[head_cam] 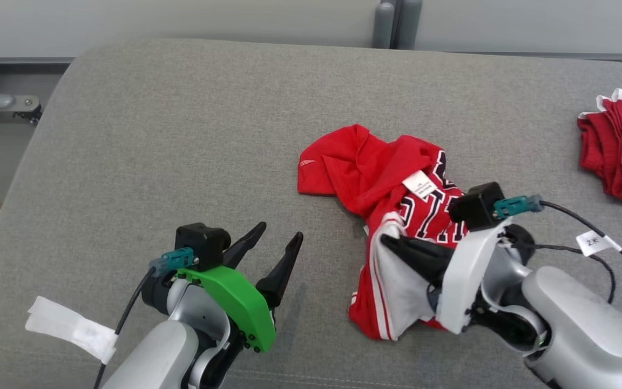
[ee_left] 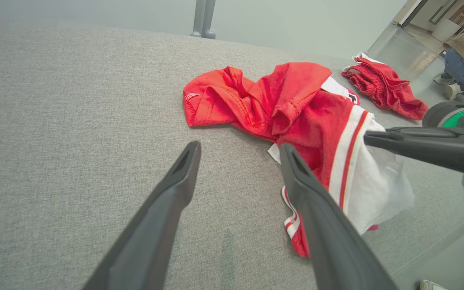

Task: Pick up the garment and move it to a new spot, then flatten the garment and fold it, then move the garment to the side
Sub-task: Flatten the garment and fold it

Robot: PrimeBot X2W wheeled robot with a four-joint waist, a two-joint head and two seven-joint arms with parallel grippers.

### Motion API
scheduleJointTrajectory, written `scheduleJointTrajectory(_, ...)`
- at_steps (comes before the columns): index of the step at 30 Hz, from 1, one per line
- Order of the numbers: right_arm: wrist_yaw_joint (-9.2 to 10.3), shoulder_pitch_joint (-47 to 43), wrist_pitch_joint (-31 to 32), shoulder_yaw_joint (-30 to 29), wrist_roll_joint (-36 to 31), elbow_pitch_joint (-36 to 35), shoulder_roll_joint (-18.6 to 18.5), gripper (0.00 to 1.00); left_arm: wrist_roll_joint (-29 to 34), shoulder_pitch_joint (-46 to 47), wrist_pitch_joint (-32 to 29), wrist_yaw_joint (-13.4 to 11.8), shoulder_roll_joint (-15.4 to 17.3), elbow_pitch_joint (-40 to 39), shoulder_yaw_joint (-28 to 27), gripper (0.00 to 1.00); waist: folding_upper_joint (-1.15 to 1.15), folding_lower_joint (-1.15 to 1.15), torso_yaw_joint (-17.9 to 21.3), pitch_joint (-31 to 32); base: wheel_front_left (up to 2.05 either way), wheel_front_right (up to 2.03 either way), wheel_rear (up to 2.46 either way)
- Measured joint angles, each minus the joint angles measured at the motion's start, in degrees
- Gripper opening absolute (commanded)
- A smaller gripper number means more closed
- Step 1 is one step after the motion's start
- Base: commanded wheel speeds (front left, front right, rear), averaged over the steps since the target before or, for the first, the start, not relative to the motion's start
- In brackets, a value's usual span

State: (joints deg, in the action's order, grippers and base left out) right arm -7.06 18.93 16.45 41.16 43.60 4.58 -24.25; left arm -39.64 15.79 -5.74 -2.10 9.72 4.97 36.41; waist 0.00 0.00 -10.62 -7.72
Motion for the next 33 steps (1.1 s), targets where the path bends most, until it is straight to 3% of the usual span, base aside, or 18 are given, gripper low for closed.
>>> scheduleJointTrajectory(3, 0.0, -0.54, -0.22, 0.36, 6.67, -4.38, 4.76, 0.0, 0.0, -0.01, 0.03, -0.02, 0.14, -0.57, -0.52, 1.0, 0.0, 0.0, 0.67, 0.18, 0.0, 0.0, 0.0)
scheduleJointTrajectory(7, 0.0, 0.63, -2.85, -2.77, 10.09, -7.93, 9.4, 0.0, 0.0, 0.02, 0.24, -0.46, 0.22, -1.7, -1.13, 1.0, 0.0, 0.0, 1.09, 0.3, 0.0, 0.0, 0.0)
scheduleJointTrajectory(13, 0.1, 7.89, -7.06, -7.82, 8.57, -8.08, 12.85, 0.0, -0.01, 0.14, 0.25, -0.52, 0.24, -2.43, -1.78, 1.0, 0.0, 0.0, 0.65, 0.32, 0.0, 0.0, 0.0)
scheduleJointTrajectory(20, 2.66, 16.29, -9.12, -10.21, 6.27, -6.99, 17.19, 0.0, -0.78, 0.14, 0.16, -0.52, -0.21, -2.43, -1.1, 1.0, 0.0, 0.0, -1.17, 0.57, 0.0, 0.0, 0.0)
scheduleJointTrajectory(26, 2.72, 22.17, -8.33, -9.61, 5.98, -4.63, 18.58, 0.0, -1.53, 0.13, 0.16, -0.52, -0.89, -2.11, -0.98, 1.0, 0.0, 0.0, -3.13, 1.12, 0.0, 0.0, 0.0)
scheduleJointTrajectory(33, 4.17, 27.42, -9.25, -12.68, 6.46, -3.1, 18.93, 0.0, -1.6, 0.07, 0.22, -1.02, -0.71, -2.07, -1.58, 1.0, 0.0, 0.0, -4.39, 1.99, 0.0, 0.0, 0.0)
